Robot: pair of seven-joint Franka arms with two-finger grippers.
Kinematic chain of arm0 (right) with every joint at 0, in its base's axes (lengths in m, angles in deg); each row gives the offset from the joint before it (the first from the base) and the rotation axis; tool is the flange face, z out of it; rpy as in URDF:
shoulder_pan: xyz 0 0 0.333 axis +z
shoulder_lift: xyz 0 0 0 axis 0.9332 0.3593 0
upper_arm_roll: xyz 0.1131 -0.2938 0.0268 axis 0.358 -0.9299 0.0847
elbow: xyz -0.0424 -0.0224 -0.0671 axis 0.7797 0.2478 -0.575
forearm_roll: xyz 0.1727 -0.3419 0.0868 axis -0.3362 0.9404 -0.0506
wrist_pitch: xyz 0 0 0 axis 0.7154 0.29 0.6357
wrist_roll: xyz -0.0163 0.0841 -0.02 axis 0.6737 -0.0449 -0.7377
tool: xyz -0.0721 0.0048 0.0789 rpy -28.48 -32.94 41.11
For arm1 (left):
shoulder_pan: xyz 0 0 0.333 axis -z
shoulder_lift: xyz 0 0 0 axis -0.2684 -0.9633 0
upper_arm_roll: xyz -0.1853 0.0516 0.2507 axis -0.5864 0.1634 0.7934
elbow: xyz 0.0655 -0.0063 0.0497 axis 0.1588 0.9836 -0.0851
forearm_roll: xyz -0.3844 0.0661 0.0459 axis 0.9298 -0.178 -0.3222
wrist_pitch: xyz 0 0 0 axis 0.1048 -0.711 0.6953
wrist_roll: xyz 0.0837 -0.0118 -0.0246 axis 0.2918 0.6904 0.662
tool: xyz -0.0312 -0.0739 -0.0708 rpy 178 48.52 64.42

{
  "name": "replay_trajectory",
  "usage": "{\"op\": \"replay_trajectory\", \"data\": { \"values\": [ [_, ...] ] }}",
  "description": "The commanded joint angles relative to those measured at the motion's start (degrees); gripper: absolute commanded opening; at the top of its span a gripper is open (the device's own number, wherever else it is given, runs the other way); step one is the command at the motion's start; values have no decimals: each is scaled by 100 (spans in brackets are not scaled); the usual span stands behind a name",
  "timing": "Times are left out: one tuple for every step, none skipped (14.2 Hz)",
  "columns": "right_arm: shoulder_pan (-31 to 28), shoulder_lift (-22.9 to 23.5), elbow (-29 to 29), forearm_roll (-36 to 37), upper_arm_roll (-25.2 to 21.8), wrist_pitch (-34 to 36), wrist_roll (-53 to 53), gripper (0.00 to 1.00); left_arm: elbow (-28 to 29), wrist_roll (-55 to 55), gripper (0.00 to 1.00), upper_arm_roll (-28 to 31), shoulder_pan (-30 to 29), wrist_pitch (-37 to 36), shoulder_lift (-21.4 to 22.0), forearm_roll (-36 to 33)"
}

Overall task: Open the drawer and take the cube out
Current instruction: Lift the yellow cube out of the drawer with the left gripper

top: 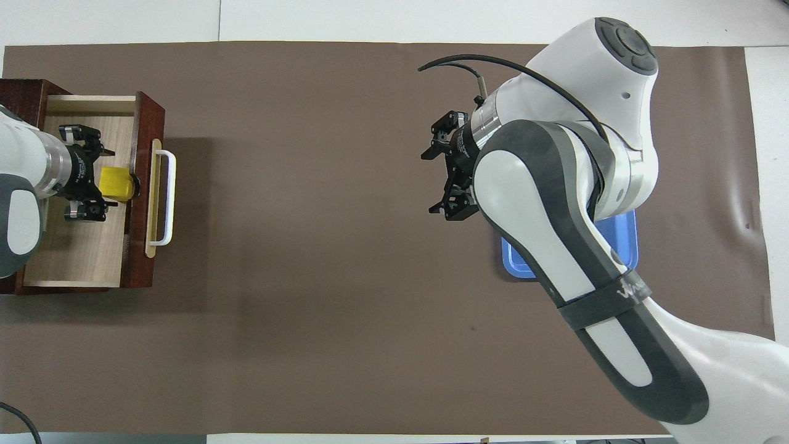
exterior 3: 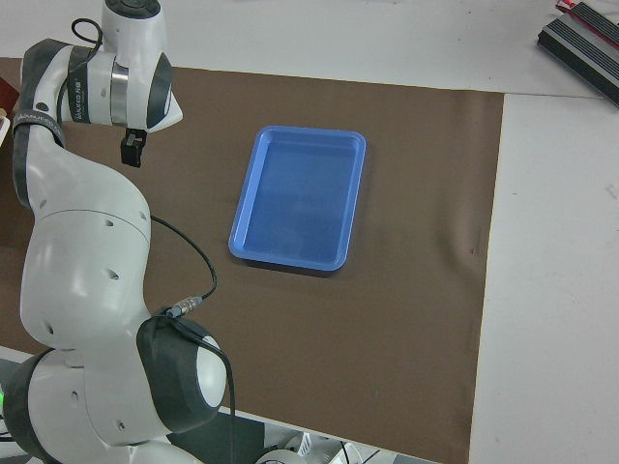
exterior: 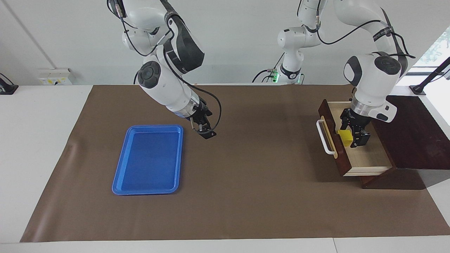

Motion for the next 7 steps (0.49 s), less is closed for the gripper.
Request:
{"op": "replay_trajectory", "data": {
  "values": [
    [56, 58, -122, -138, -10, -169, -238, 94, 92, -109, 50, 19, 47, -58, 62, 84],
    [82, 58, -122, -138, -10, -239, -230, 94, 84, -109, 37, 19, 64, -58, 62, 84],
    [100, 58, -122, -173, -10, -396, -221, 94, 83, -117, 27, 10, 73, -58, 53, 84],
    [100, 58, -113, -226, -1, -546, -212, 94, 75, -118, 19, 10, 126, -67, 53, 84],
    [100, 66, -104, -322, -1, -634, -204, 94, 66, -126, 14, 10, 135, -102, 53, 84],
    [100, 66, -104, -427, -1, -678, -177, 94, 22, -126, 6, 10, 135, -163, 44, 75],
    [91, 75, -113, -507, -10, -679, -73, 94, -65, -126, 1, 18, 135, -285, 36, 49]
  ]
}}
